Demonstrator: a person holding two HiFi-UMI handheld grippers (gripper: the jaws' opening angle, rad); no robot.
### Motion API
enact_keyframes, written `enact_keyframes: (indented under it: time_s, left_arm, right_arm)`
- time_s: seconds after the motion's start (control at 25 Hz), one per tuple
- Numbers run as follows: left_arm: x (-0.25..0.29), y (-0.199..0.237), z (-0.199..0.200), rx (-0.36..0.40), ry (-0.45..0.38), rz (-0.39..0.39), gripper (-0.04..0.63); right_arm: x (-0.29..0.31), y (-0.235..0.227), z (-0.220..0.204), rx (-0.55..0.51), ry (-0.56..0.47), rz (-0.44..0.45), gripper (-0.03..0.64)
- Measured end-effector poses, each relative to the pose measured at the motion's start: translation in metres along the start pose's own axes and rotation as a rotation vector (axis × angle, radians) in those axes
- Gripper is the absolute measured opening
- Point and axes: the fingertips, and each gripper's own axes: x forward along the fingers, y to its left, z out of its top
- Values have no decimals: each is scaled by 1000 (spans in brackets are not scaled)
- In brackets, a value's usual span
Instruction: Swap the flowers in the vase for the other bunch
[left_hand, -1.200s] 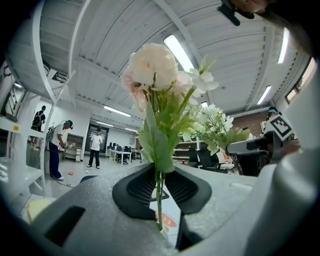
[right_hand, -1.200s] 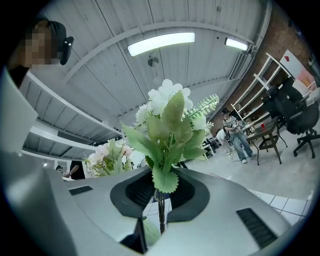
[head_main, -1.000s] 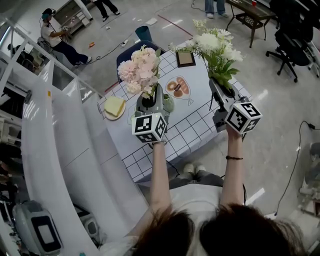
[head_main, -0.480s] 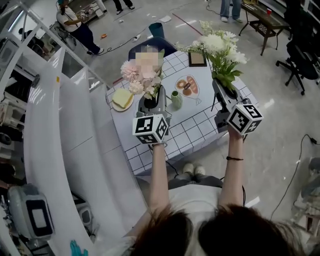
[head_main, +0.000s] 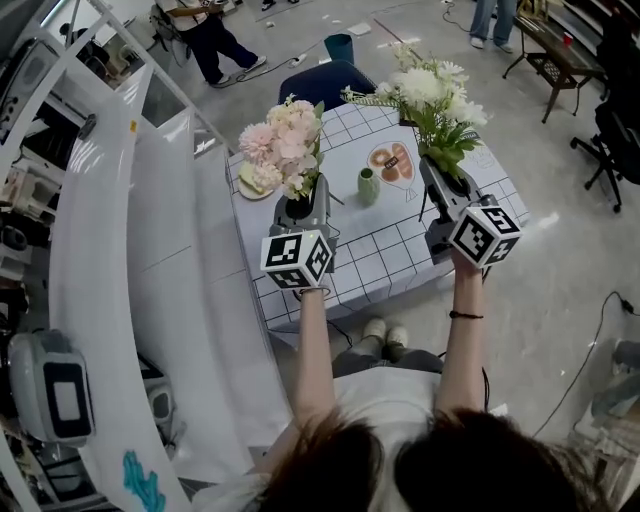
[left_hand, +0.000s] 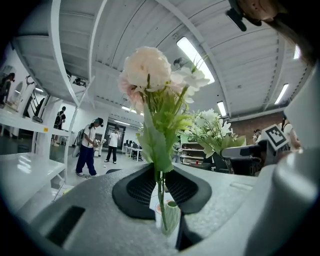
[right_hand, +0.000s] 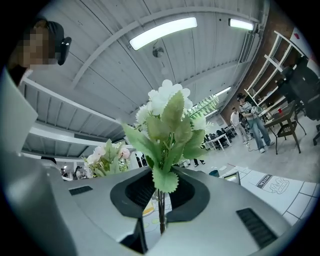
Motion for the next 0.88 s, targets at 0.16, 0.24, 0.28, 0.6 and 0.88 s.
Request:
enact_keyframes:
  time_s: [0.16,0.24,0.28,0.6,0.88]
  left_arm:
    - [-13,8,-6,-24,2,41,63]
    - [-18,10,-8,-26,9,58,61]
    - [-19,11,-8,-23,17,66,61]
    - [-28,7,-9,-29,24,82,58]
    - [-32,10,-10,-38,23,88,58]
  right_arm:
    - [-2,4,-5,5,5,13,55]
    - [-4,5,-5,7,8,15,55]
    - [-5,5,-5,8,9,16,55]
    - [-14,9,-5,9,16,21,55]
    - [-17,9,-3,5,9,12,55]
